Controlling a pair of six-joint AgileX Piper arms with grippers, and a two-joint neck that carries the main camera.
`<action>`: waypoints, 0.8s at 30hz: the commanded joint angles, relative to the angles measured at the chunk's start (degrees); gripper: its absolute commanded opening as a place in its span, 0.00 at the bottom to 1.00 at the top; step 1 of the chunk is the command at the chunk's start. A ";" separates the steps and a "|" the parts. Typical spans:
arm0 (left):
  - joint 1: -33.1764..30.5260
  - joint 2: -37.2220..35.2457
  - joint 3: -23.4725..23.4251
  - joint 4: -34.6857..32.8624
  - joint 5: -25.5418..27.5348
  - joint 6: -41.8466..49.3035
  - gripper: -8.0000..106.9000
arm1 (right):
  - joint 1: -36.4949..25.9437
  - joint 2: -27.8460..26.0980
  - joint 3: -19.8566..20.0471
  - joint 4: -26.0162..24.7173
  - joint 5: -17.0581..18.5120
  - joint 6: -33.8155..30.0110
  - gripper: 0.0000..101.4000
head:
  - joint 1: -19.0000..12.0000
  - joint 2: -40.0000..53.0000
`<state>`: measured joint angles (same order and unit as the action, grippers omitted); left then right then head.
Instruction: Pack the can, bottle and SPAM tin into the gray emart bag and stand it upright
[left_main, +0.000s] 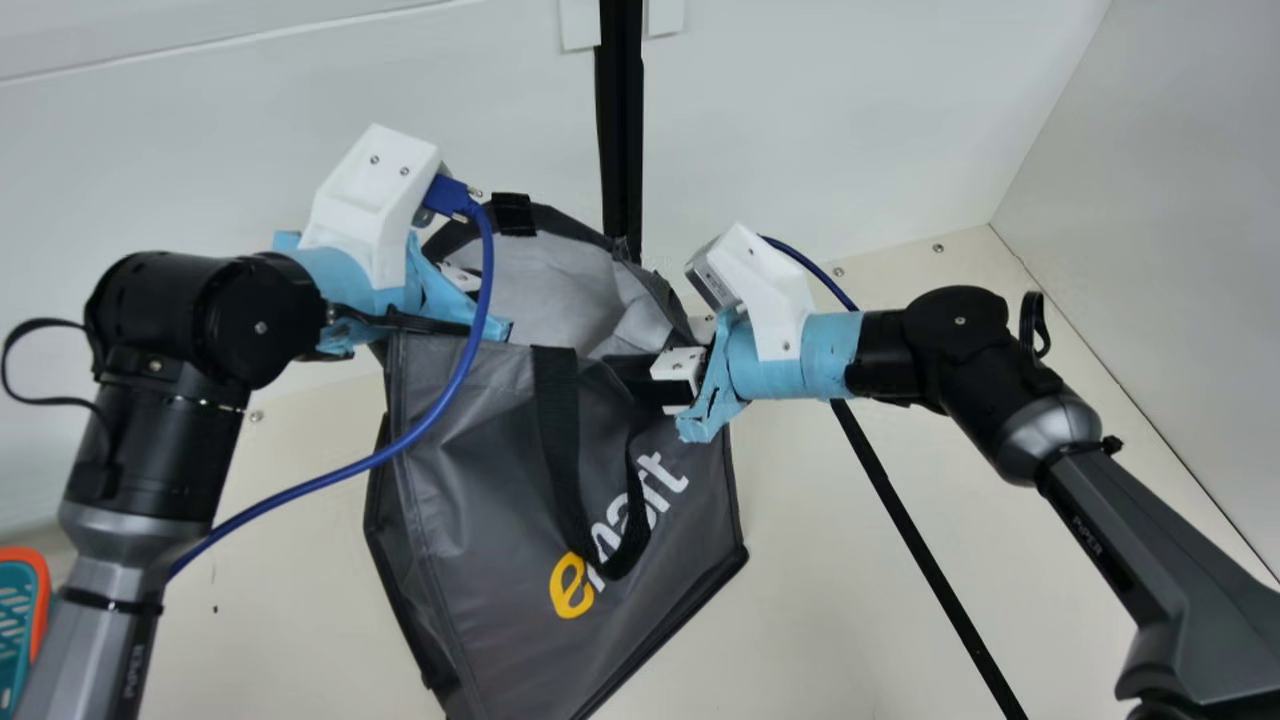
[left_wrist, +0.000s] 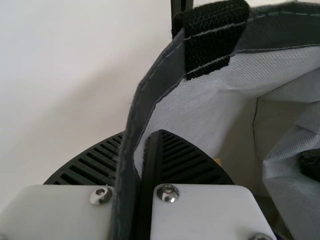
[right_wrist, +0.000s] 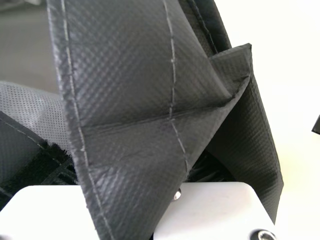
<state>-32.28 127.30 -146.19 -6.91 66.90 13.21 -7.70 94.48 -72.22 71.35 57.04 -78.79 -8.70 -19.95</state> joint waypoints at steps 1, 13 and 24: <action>-0.34 -0.55 0.55 0.26 -0.19 -0.42 0.00 | -0.22 -0.74 0.60 0.81 0.76 0.19 0.00 | -1.30 -0.05; -0.84 -3.56 4.41 0.68 -1.38 -2.57 0.00 | -0.55 -2.75 2.72 1.01 1.29 0.52 0.00 | -1.30 -0.05; -0.84 -3.56 4.41 0.68 -1.38 -2.57 0.00 | -0.55 -2.75 2.72 1.01 1.29 0.52 0.00 | -1.30 -0.05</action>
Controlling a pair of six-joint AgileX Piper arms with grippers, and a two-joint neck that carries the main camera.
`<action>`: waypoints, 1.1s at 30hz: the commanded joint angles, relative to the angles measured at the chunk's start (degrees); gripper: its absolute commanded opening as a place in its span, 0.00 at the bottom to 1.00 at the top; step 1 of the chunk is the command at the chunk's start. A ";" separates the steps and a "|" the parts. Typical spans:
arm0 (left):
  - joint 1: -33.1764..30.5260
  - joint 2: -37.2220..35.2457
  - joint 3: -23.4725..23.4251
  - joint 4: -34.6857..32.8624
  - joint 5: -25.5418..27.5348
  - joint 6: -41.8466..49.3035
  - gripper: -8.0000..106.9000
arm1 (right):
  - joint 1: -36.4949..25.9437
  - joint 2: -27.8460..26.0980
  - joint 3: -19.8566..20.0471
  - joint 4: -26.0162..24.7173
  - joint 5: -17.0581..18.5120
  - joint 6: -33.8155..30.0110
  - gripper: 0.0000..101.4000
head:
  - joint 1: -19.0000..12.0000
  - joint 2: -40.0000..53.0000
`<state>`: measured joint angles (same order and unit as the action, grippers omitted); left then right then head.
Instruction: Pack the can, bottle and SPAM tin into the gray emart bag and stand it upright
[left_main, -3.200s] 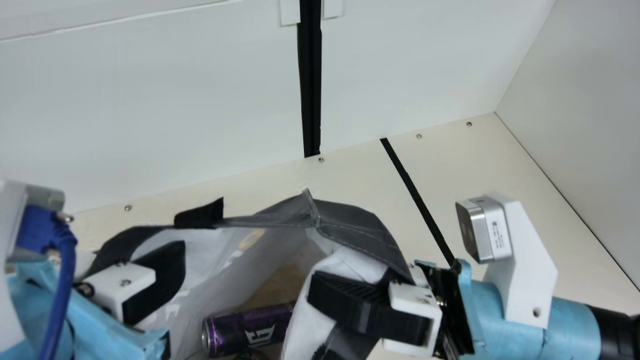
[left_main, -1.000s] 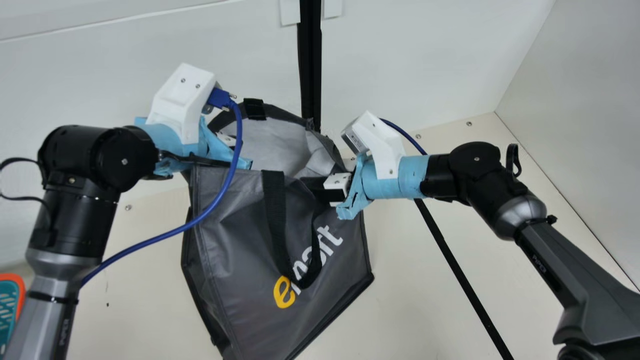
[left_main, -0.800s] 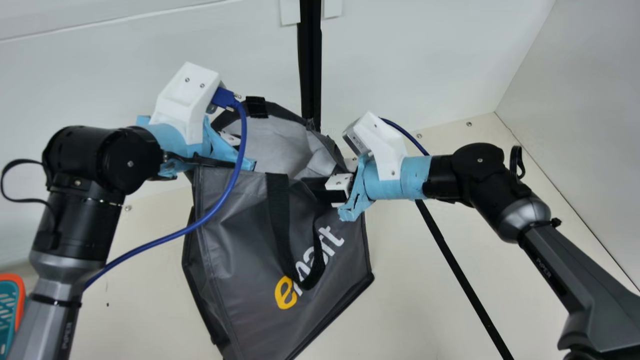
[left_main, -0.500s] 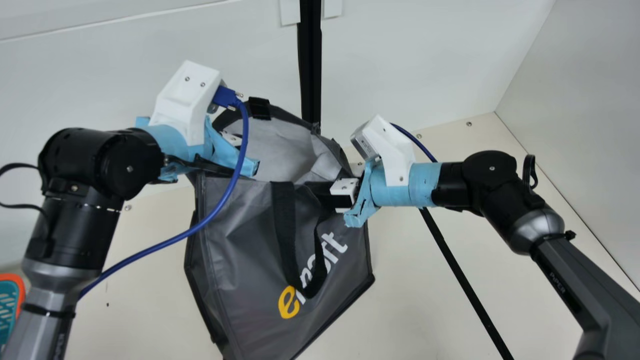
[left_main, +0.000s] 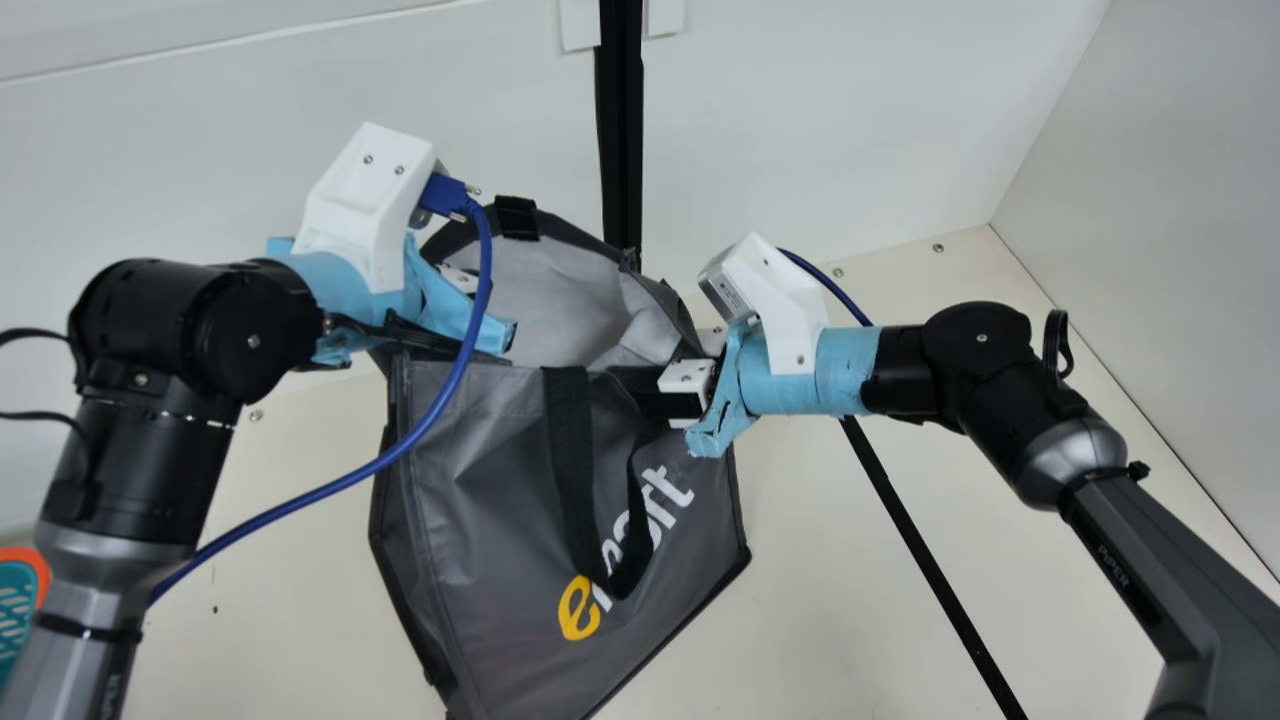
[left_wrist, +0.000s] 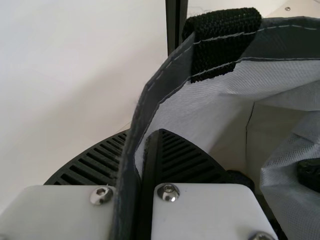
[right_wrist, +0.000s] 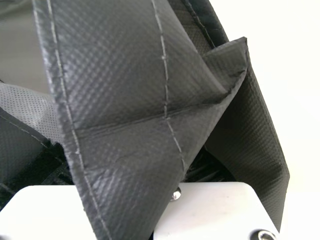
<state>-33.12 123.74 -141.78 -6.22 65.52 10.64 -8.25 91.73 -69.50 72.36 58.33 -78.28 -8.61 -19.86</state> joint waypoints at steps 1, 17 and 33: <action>0.00 0.00 0.00 0.00 0.00 0.00 0.00 | 0.00 0.00 0.00 0.00 0.00 0.00 0.00 | -1.39 -0.14; -0.41 -3.63 5.85 0.20 -2.57 0.06 0.44 | 0.00 0.00 0.00 0.00 0.00 0.00 0.00 | -1.39 -0.14; 0.61 -15.41 16.34 -0.29 -11.36 1.33 0.85 | 0.00 0.00 0.00 0.00 0.05 0.00 0.00 | -1.39 -0.14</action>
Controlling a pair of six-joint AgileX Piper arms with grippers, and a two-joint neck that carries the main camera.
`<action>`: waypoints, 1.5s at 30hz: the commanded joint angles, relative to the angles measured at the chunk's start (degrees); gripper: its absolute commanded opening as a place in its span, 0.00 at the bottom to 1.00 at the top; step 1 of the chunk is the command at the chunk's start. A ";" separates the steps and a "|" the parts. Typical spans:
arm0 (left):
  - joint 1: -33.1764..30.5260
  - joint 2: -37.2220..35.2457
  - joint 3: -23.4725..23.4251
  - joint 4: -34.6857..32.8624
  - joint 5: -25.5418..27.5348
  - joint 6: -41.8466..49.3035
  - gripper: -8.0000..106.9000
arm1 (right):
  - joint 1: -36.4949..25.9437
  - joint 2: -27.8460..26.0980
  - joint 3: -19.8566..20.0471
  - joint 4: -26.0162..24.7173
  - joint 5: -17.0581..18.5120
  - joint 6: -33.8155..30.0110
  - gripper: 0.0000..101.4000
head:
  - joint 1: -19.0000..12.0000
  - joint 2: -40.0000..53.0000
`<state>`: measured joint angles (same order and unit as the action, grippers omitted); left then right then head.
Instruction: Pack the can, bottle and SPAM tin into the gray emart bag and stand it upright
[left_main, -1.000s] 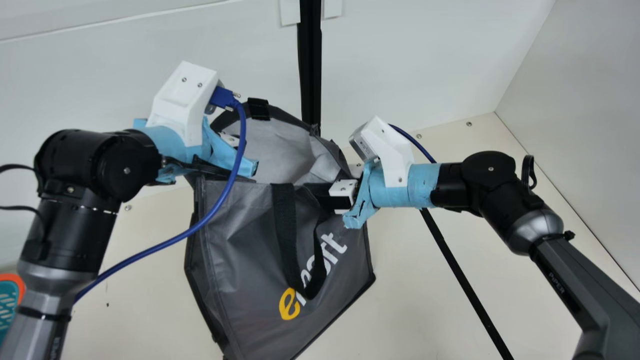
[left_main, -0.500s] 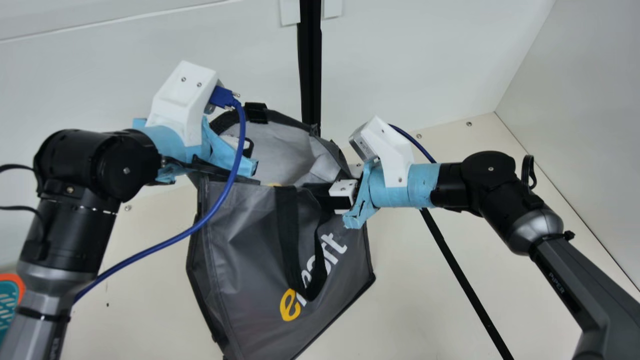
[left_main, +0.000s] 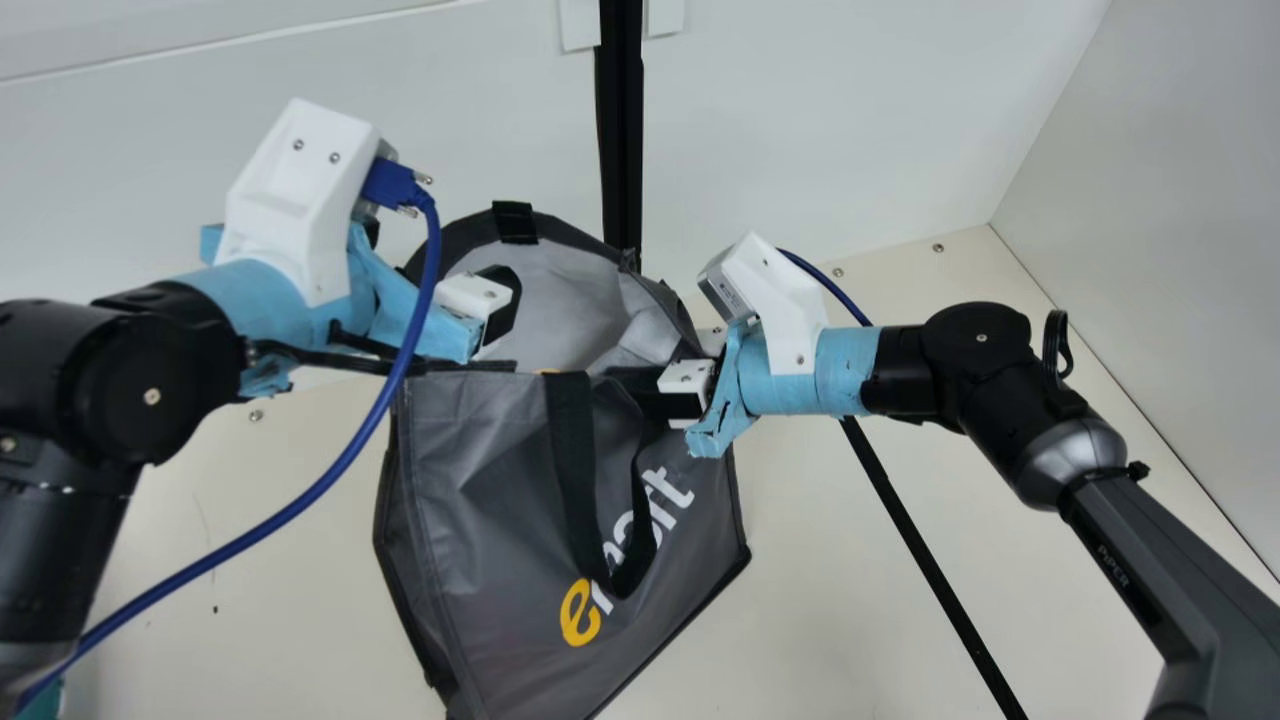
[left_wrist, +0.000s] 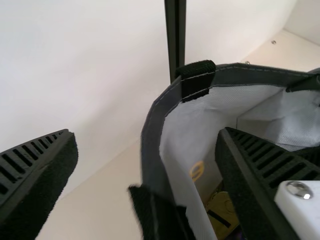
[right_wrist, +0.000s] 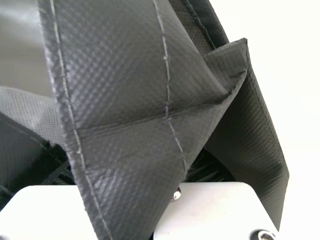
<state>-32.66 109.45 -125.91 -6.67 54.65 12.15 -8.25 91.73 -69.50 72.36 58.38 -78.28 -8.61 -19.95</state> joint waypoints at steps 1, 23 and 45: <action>0.32 -1.86 1.01 0.22 -0.99 -0.27 0.85 | 0.00 0.00 0.00 0.00 0.00 0.00 0.00 | -1.39 -0.05; 2.46 -19.48 16.68 14.83 -6.17 -6.67 0.85 | 0.00 0.00 0.00 -0.04 0.00 0.00 0.00 | -1.39 -0.05; 7.55 -36.67 40.60 30.62 -2.25 -21.01 0.85 | 0.00 0.00 0.00 -0.04 0.00 0.00 0.00 | -1.39 -0.05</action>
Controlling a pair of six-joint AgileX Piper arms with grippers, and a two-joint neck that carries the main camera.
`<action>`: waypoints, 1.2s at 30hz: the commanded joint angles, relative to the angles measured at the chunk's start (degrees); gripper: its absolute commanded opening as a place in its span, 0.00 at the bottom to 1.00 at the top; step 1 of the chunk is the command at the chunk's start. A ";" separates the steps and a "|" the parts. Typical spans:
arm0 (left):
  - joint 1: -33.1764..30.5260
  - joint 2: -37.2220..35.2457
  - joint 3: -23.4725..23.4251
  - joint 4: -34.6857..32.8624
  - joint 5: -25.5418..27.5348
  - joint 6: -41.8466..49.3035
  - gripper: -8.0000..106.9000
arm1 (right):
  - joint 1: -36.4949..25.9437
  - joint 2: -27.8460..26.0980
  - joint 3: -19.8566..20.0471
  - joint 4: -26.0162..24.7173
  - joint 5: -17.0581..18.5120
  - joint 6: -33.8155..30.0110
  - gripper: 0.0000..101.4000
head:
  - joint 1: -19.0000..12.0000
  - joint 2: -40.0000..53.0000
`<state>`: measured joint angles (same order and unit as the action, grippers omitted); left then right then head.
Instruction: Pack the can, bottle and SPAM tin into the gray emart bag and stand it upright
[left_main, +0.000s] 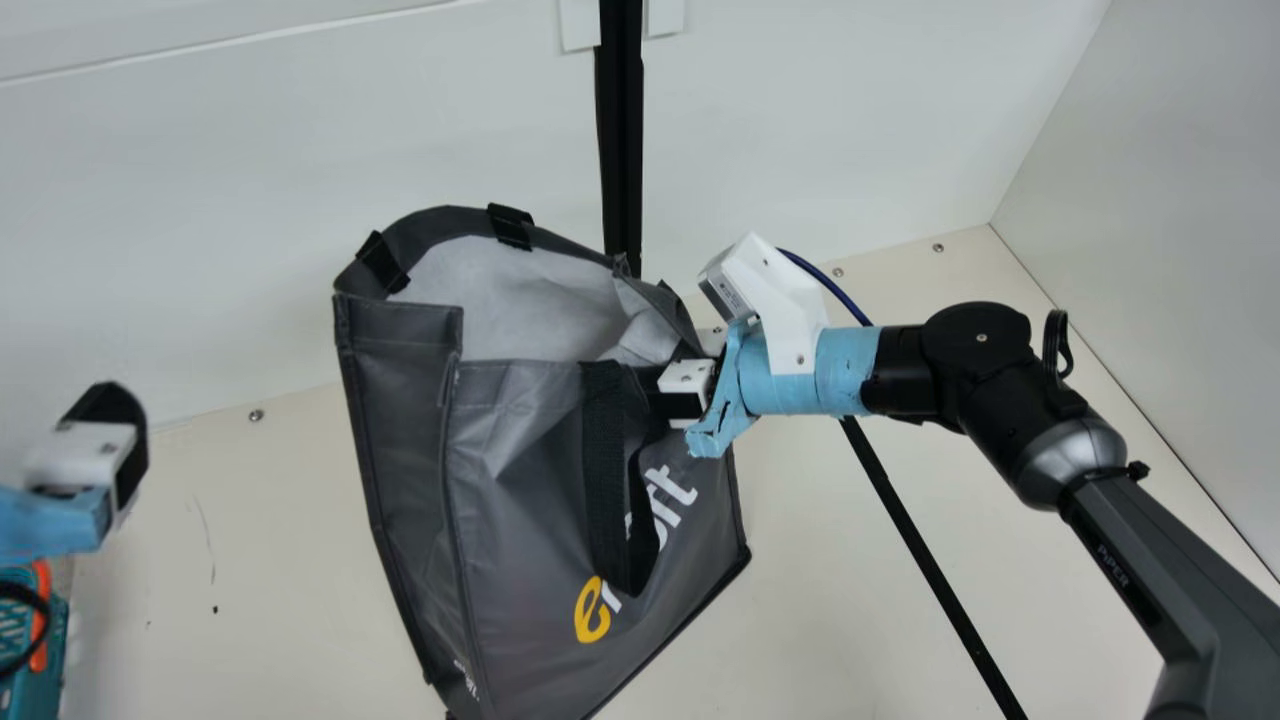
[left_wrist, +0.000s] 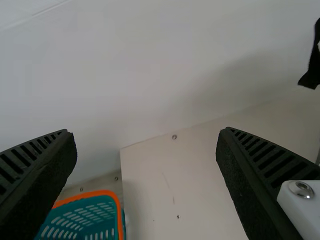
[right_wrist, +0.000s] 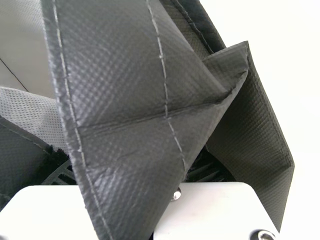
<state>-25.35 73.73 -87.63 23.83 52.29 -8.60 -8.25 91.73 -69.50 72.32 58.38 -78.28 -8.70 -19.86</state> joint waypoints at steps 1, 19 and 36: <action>0.61 -1.74 3.51 0.26 0.15 -0.52 0.85 | 0.00 0.00 0.00 0.00 0.00 0.00 0.00 | -1.30 -0.14; 6.30 -12.49 18.43 0.69 2.84 -4.00 0.85 | 0.00 0.00 0.00 0.00 0.00 0.00 0.00 | -1.30 -0.14; 6.41 -12.98 19.51 0.69 3.11 -4.11 0.85 | -0.14 -2.22 0.25 -1.28 0.02 2.01 0.00 | -1.30 -0.14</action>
<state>-18.94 60.76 -68.12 24.52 55.40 -12.71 -8.20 90.14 -69.07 70.84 58.32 -76.69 -8.70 -19.95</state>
